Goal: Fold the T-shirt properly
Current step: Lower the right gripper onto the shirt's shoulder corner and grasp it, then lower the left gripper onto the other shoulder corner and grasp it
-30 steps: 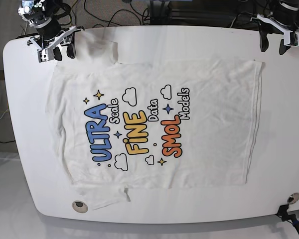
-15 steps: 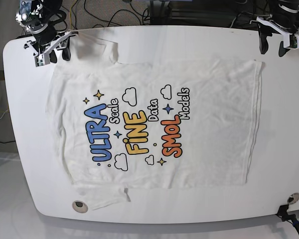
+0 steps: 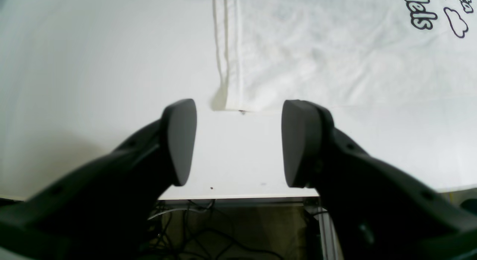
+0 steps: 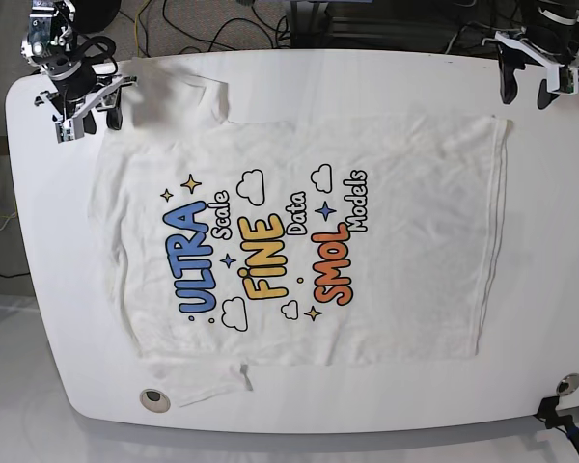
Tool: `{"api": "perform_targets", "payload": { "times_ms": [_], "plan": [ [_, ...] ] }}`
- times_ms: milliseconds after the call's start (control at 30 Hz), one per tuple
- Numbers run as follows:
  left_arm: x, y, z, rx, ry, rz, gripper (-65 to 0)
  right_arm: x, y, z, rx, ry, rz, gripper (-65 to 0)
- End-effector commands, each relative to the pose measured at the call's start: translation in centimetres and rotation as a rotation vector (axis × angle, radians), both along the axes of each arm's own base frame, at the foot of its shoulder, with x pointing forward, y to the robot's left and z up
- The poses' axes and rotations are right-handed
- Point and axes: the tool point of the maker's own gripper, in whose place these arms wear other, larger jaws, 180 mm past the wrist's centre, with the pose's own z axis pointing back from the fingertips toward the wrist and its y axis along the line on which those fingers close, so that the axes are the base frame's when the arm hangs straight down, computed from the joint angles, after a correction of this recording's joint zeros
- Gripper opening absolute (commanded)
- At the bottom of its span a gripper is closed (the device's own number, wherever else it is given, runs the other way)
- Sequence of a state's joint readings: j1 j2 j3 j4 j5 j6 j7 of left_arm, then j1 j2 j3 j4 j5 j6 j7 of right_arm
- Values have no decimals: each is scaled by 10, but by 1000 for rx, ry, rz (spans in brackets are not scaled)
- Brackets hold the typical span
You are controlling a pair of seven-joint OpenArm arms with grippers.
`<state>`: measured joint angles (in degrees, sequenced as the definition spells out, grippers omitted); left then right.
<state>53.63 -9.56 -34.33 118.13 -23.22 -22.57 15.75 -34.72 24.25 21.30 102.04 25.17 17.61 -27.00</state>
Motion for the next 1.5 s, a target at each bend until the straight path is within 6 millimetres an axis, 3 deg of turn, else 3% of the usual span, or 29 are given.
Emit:
{"api": "perform_targets", "payload": {
  "times_ms": [0,233,500,767,867,1033,1067,1133,1467],
  "plan": [
    [2,-1,8,0,-27,-6,-318,0,-3,-2,-1,-7,-8,-368],
    [5,2,10,2,-43,5,-316,0,-2,-23,25,62,8,-371],
    [6,4,12,8,-50,11,-315,16,9,-21,43,38,15,-374],
    [7,4,13,8,-55,11,-310,28,44,-21,123,5,63,-383],
    [6,5,13,8,-55,12,-309,25,58,-22,145,11,116,-438],
    [5,5,12,10,-44,14,-310,23,65,-24,160,19,140,-637],
    [5,5,11,8,-42,14,-309,21,64,-25,156,23,139,-650],
    [8,4,0,-28,-29,3,-306,11,69,-33,149,70,178,-650],
    [1,22,-82,-188,179,85,-283,11,69,-32,132,86,191,-650]
  ]
}}
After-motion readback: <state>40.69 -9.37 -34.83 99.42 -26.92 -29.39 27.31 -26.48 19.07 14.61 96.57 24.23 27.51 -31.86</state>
